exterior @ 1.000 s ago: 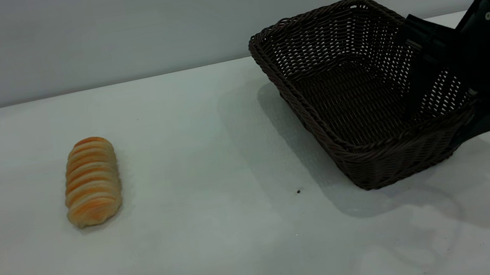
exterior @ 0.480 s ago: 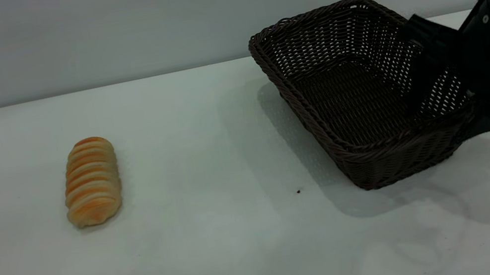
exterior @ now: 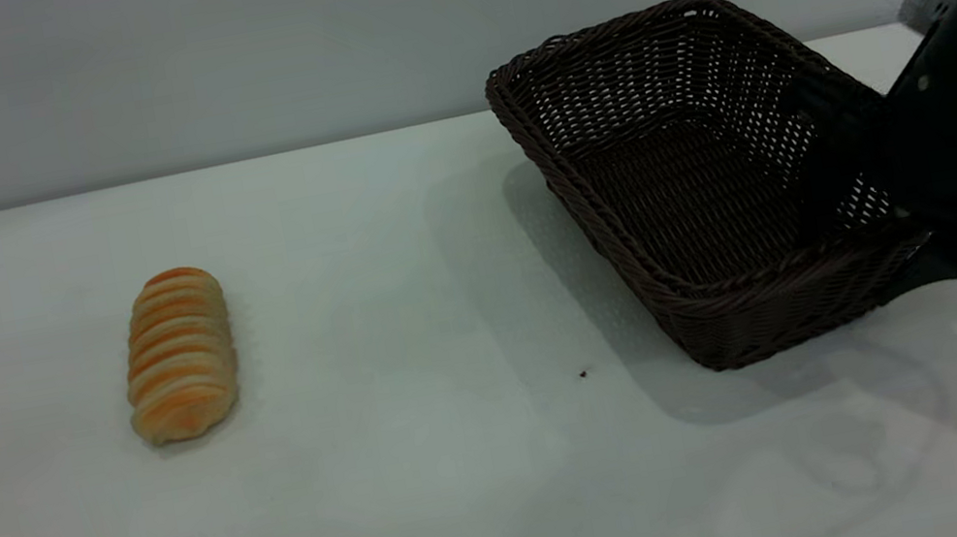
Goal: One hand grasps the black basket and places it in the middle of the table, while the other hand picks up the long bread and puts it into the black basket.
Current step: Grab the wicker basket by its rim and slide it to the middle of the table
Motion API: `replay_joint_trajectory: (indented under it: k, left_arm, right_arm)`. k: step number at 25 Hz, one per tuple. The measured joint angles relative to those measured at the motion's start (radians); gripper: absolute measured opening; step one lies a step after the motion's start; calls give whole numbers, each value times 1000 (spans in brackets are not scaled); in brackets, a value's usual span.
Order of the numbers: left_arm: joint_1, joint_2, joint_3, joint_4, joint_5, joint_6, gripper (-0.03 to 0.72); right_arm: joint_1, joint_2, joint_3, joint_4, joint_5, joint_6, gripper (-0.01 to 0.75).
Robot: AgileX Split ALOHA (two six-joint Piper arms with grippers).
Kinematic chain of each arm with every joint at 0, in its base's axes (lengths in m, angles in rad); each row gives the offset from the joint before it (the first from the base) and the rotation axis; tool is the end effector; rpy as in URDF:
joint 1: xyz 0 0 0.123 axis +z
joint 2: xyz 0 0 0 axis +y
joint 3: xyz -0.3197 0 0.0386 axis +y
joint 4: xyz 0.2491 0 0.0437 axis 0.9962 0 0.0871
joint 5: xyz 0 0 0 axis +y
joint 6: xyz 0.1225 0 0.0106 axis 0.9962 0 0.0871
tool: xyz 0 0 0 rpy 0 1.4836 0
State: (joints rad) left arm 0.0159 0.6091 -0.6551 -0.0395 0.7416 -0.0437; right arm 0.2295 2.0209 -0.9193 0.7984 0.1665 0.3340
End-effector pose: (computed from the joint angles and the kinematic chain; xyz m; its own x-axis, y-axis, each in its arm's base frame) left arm 0.1076 -0.0016 0.3224 -0.5701 -0.0818 -0.8175 -0.0356 0.9966 -0.0749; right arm 0.3641 0.1001 0.0811 -0.6278 0.7735 -0.0864 0.6767 0.5973 0.4304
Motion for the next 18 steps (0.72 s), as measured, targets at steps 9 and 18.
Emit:
replay_joint_trajectory:
  k: [9,18]
  left_arm:
    - [0,0,0,0,5,0,568]
    - [0,0,0,0,6,0,568]
  right_arm:
    - [0,93,-66,8,-10,23,242]
    - [0,58,-88,-155,14,-9,225]
